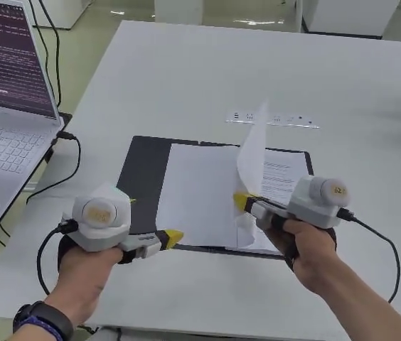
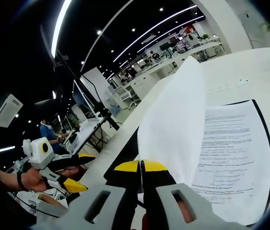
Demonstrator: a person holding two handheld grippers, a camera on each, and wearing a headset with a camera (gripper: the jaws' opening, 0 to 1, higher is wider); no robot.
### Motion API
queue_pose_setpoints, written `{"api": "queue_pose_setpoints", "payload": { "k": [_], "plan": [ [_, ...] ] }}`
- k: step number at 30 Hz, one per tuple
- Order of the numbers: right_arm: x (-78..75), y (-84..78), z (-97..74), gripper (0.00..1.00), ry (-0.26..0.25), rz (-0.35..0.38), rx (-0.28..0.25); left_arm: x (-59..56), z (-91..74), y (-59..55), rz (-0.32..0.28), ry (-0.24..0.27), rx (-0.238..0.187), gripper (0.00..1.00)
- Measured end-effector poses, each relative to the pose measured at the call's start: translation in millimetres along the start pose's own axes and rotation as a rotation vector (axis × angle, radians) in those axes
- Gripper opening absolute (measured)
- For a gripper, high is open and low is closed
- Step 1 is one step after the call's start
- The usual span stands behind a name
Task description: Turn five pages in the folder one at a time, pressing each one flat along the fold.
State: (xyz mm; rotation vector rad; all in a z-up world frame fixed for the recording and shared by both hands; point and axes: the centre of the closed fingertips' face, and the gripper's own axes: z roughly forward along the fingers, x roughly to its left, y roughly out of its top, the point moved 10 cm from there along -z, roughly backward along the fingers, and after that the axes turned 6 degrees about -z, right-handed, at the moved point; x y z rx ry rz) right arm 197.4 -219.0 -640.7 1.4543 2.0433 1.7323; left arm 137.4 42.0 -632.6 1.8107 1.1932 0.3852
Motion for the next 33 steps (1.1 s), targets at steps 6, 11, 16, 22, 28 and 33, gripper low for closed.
{"api": "queue_pose_setpoints", "payload": {
  "k": [6, 11, 16, 22, 28, 33],
  "plan": [
    [6.2, 1.9, 11.2, 0.00, 0.018, -0.006, 0.010, 8.1, -7.3, -2.1, -0.009, 0.014, -0.005, 0.72],
    [10.4, 2.5, 19.8, 0.00, 0.031, -0.003, 0.017, 11.8, -10.7, -2.7, -0.011, 0.019, -0.007, 0.73],
    [13.8, 2.0, 28.5, 0.00, 0.046, 0.004, 0.027, 10.8, -13.6, -1.1, -0.009, 0.006, -0.008, 0.72],
    [16.6, -1.6, 38.1, 0.00, 0.061, 0.026, 0.035, 14.5, -18.0, -2.5, -0.010, 0.008, -0.009, 0.73],
    [19.6, -4.5, 48.5, 0.00, 0.074, 0.038, 0.050, 19.1, -23.0, -4.7, -0.009, 0.025, -0.007, 0.74],
    [23.5, -4.1, 57.1, 0.00, 0.086, 0.040, 0.062, 22.3, -26.8, -4.9, -0.005, 0.029, -0.011, 0.75]
  ]
}}
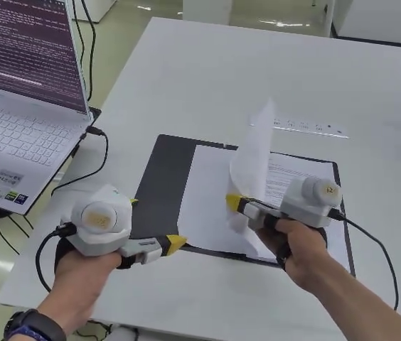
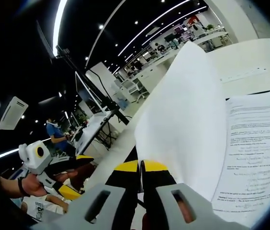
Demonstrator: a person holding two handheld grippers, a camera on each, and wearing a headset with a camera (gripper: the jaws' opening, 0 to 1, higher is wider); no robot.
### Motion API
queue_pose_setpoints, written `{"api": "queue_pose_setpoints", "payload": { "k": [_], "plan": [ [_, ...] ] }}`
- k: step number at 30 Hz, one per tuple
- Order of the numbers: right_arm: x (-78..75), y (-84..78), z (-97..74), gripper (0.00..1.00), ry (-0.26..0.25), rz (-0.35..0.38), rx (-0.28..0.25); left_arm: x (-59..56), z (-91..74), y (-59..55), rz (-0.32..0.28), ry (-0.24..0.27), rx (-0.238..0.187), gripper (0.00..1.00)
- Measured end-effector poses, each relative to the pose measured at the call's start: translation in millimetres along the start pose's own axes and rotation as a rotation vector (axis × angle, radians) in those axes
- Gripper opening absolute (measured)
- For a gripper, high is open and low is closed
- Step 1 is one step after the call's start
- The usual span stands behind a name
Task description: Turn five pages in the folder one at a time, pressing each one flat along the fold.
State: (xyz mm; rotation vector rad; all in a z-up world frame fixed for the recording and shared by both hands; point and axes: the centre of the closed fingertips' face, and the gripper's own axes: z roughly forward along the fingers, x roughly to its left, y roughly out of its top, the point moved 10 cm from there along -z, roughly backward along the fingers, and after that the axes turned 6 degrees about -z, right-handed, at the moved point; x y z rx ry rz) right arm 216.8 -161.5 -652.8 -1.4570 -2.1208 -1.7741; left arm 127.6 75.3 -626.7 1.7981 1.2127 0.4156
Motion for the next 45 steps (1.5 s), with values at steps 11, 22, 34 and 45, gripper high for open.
{"api": "queue_pose_setpoints", "payload": {
  "k": [11, 22, 34, 45],
  "plan": [
    [7.0, -4.9, 19.9, 0.00, 0.023, 0.006, 0.030, 5.1, -4.2, 1.1, -0.014, 0.002, -0.015, 0.75],
    [12.2, -16.4, 32.7, 0.00, 0.043, 0.019, 0.068, 6.1, -6.4, 5.3, -0.025, 0.004, -0.034, 0.75],
    [12.8, -23.6, 41.3, 0.00, 0.058, 0.020, 0.103, 9.0, -6.2, 5.4, -0.028, 0.001, -0.031, 0.74],
    [13.0, -36.5, 46.8, 0.00, 0.058, 0.054, 0.129, 11.3, -2.9, 1.0, -0.031, -0.010, -0.021, 0.74]
  ]
}}
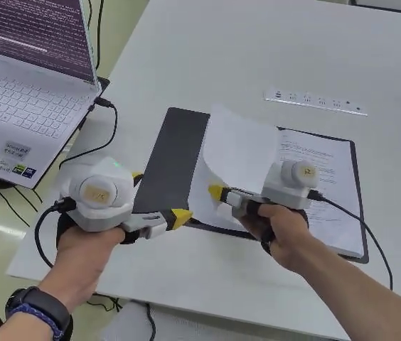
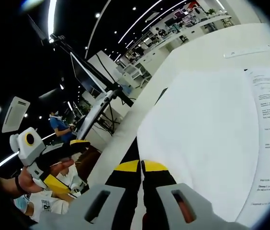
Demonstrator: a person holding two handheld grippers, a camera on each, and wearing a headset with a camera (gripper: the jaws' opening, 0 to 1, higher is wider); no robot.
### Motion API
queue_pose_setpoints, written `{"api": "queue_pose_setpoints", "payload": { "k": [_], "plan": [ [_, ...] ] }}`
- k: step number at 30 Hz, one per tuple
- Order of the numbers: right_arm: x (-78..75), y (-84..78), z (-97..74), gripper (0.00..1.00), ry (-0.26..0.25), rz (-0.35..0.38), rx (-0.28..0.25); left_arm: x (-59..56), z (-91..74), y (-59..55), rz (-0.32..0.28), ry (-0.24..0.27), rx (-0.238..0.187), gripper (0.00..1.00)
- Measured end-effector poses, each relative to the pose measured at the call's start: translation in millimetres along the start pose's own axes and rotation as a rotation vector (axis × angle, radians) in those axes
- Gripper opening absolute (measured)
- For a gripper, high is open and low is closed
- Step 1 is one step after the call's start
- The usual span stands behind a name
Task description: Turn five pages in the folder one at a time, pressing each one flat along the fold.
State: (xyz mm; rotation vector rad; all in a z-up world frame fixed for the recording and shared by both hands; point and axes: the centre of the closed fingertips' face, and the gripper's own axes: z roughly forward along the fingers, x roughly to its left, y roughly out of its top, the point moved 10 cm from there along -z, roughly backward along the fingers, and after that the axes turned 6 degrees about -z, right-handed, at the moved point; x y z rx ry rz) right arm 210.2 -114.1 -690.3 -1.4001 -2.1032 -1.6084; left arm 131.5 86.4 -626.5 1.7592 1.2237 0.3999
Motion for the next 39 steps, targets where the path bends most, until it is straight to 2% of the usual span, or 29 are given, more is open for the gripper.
{"api": "queue_pose_setpoints", "payload": {
  "k": [12, 24, 30, 32, 35, 39],
  "plan": [
    [-6.6, -15.2, 14.6, 0.00, -0.008, 0.061, 0.032, 5.0, -1.1, -1.5, -0.007, 0.000, 0.009, 0.74],
    [-13.8, -24.8, 25.1, 0.02, -0.026, 0.102, 0.054, 5.3, -6.0, -3.8, -0.020, 0.013, 0.021, 0.73],
    [-13.4, -31.0, 31.6, 0.10, -0.040, 0.116, 0.069, 8.3, -4.1, -1.8, -0.021, 0.015, 0.020, 0.73],
    [-13.1, -34.0, 34.5, 0.14, -0.030, 0.124, 0.073, 9.3, -4.3, -1.3, -0.021, 0.018, 0.020, 0.73],
    [-2.8, -38.2, 35.9, 0.20, -0.003, 0.105, 0.074, 12.5, -2.9, -2.1, -0.020, 0.020, 0.024, 0.73],
    [-0.4, -40.4, 36.5, 0.22, 0.001, 0.109, 0.055, 14.9, -1.3, -1.7, -0.021, 0.023, 0.026, 0.72]
  ]
}}
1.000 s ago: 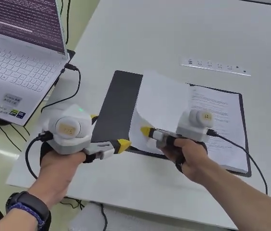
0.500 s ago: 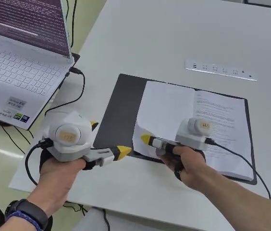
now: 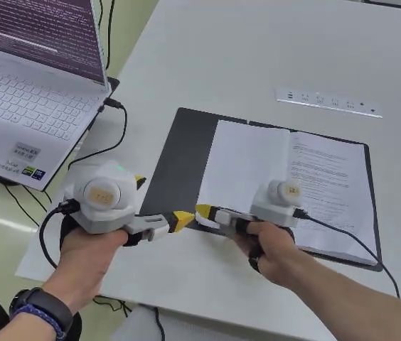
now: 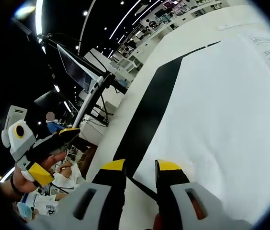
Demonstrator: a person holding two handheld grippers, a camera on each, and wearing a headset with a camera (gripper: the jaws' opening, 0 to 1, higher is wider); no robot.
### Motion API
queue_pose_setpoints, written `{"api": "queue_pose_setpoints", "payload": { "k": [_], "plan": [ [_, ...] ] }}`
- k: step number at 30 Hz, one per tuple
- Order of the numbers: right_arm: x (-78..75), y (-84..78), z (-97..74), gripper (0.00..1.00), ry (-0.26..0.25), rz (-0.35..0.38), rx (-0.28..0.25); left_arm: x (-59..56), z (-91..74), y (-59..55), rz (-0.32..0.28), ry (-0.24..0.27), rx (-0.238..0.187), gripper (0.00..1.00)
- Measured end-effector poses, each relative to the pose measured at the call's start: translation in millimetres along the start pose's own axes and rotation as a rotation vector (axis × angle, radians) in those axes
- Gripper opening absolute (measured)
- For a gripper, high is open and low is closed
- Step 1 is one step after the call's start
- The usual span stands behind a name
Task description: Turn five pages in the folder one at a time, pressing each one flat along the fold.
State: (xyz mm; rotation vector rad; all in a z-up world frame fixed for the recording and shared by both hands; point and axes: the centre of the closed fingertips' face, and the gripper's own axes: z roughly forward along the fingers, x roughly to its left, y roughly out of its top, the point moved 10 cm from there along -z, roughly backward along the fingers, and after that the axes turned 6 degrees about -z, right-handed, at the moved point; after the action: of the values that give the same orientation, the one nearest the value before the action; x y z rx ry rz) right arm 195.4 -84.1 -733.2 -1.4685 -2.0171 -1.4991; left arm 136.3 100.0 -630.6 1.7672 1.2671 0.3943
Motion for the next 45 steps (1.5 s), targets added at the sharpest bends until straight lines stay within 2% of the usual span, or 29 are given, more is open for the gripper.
{"api": "queue_pose_setpoints", "payload": {
  "k": [12, 15, 18, 21, 24, 30, 34, 42, 45],
  "plan": [
    [3.8, -0.8, -2.5, 0.35, 0.054, -0.019, 0.009, 5.1, 1.0, -2.0, -0.020, 0.016, -0.009, 0.69],
    [9.5, -3.5, -7.5, 0.42, 0.093, -0.075, 0.019, 6.4, 2.2, -1.4, -0.023, 0.023, -0.010, 0.68],
    [10.2, -6.5, -16.0, 0.44, 0.114, -0.091, 0.023, 7.8, 4.9, 0.5, -0.027, 0.024, -0.015, 0.67],
    [9.0, -8.0, -25.9, 0.44, 0.117, -0.091, 0.015, 7.9, 9.1, 2.7, -0.026, 0.020, -0.018, 0.64],
    [9.2, -7.0, -34.7, 0.42, 0.118, -0.135, -0.003, 6.7, 14.0, 5.1, -0.019, 0.014, -0.019, 0.61],
    [10.0, -7.9, -51.4, 0.43, 0.124, -0.175, 0.009, 2.7, 27.5, 10.5, -0.007, -0.006, -0.018, 0.53],
    [7.1, -6.6, -62.6, 0.43, 0.102, -0.202, 0.011, -5.0, 35.2, 15.1, 0.016, -0.021, -0.010, 0.52],
    [-2.2, -1.4, -80.4, 0.41, 0.065, -0.181, -0.036, -14.2, 50.7, 15.2, 0.042, -0.051, 0.014, 0.44],
    [-4.0, 0.0, -84.8, 0.40, 0.056, -0.180, -0.045, -17.8, 58.3, 11.9, 0.050, -0.075, 0.026, 0.36]
  ]
}}
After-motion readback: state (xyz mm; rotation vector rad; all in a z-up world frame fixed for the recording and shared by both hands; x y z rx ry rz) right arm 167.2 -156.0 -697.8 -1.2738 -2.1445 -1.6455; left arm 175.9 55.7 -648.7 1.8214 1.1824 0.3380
